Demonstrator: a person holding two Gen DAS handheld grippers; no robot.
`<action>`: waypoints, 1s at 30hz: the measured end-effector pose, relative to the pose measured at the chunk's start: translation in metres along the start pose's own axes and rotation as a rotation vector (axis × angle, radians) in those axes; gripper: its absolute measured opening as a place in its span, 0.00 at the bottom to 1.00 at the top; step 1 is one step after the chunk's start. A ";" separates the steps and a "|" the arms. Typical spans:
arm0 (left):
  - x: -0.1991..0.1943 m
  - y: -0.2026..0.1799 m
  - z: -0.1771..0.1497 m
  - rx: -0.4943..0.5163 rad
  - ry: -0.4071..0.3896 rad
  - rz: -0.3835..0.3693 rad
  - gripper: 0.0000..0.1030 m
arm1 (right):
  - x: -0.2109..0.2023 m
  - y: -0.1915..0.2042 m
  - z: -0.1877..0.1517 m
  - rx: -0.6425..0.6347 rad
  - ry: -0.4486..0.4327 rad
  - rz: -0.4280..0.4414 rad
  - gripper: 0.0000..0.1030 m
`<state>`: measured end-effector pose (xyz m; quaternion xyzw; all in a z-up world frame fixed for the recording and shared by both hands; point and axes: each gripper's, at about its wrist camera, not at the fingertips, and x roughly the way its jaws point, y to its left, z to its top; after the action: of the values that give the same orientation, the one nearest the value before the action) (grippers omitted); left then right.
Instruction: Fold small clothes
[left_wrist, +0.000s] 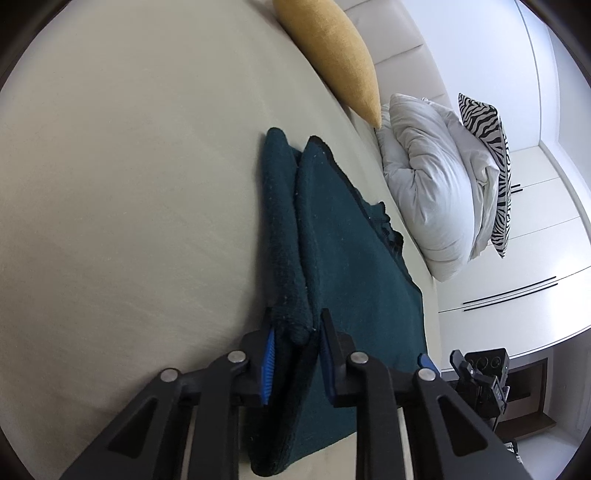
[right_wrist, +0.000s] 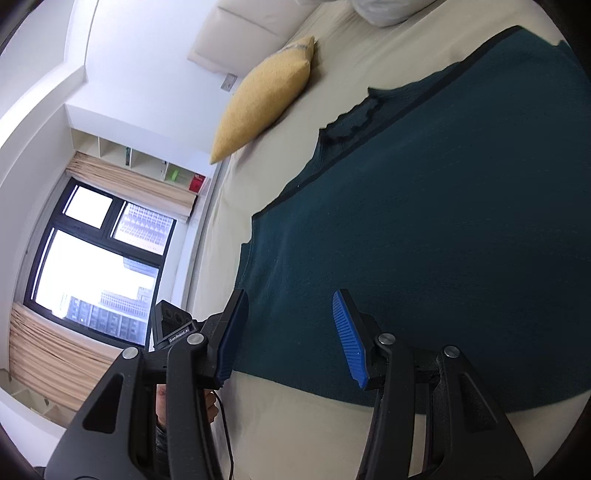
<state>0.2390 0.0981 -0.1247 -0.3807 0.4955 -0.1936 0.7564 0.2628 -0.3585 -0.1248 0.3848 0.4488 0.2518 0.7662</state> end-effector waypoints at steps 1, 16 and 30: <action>0.000 -0.001 0.000 0.003 -0.001 0.001 0.20 | 0.006 0.002 0.002 -0.001 0.009 -0.002 0.46; 0.005 -0.084 -0.003 0.217 -0.004 0.044 0.16 | 0.056 -0.021 0.012 0.060 0.081 0.022 0.47; 0.175 -0.226 -0.073 0.450 0.192 -0.015 0.17 | -0.080 -0.114 0.044 0.261 -0.092 0.101 0.48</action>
<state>0.2687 -0.1909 -0.0727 -0.1859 0.5067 -0.3401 0.7701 0.2691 -0.4986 -0.1653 0.5142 0.4223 0.2118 0.7158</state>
